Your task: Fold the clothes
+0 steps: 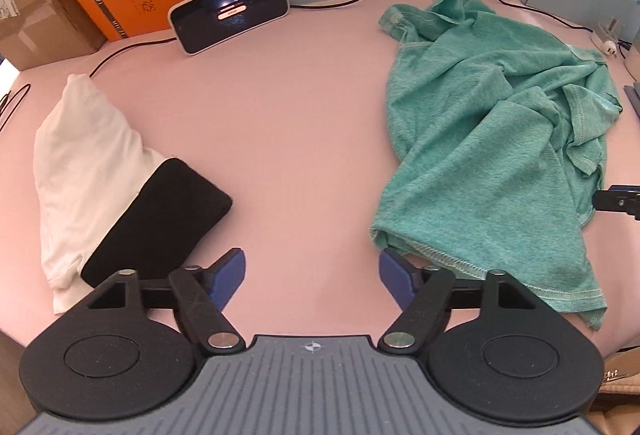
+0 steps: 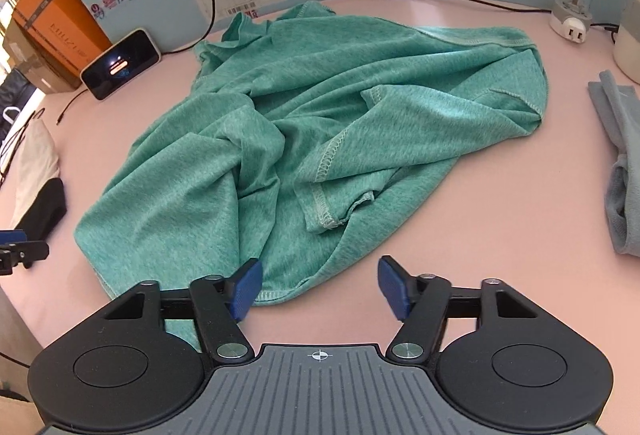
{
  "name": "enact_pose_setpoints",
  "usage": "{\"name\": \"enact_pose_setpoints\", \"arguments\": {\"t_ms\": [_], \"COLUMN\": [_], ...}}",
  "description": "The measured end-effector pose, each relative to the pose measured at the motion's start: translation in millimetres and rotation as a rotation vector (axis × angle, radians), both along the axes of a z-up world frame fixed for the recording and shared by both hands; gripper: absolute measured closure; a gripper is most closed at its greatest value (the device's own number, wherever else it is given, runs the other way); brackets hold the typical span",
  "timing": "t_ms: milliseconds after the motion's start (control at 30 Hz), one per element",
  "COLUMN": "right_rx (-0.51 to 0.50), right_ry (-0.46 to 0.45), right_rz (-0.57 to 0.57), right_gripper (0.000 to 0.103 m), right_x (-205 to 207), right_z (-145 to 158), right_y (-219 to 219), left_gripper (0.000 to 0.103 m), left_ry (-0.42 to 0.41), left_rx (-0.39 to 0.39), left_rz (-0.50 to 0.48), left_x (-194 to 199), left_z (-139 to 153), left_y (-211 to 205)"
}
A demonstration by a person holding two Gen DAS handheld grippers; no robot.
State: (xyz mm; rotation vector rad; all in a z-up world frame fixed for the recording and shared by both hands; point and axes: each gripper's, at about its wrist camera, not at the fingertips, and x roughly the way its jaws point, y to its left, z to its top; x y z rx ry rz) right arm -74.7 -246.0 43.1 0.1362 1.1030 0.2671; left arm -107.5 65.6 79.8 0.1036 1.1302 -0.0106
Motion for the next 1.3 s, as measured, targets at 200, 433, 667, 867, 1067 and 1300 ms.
{"name": "enact_pose_setpoints", "arguments": {"t_ms": [200, 433, 667, 867, 1067, 1300], "right_rx": [-0.039, -0.227, -0.415, -0.433, -0.350, -0.246], "right_ry": [0.006, -0.097, -0.179, -0.179, -0.145, -0.044], "right_rz": [-0.028, -0.033, -0.245, -0.404, -0.385, -0.221], "right_gripper": [0.073, 0.100, 0.100, 0.097, 0.088, 0.066], "right_x": [4, -8, -3, 30, 23, -19], "right_z": [-12, -9, 10, 20, 24, 25], "right_y": [8, 8, -74, -135, -128, -84], "left_gripper": [0.020, 0.018, 0.018, 0.018, 0.017, 0.016], "left_ry": [0.037, 0.043, 0.061, 0.073, 0.096, 0.107], "left_rx": [-0.052, -0.053, -0.049, -0.039, -0.040, -0.051], "left_rz": [-0.074, -0.139, -0.144, -0.180, -0.206, -0.248], "left_x": [8, 15, 22, 25, 29, 33], "left_z": [-7, -9, -12, -14, -20, -24], "left_y": [-27, -44, -46, -56, -64, -73]}}
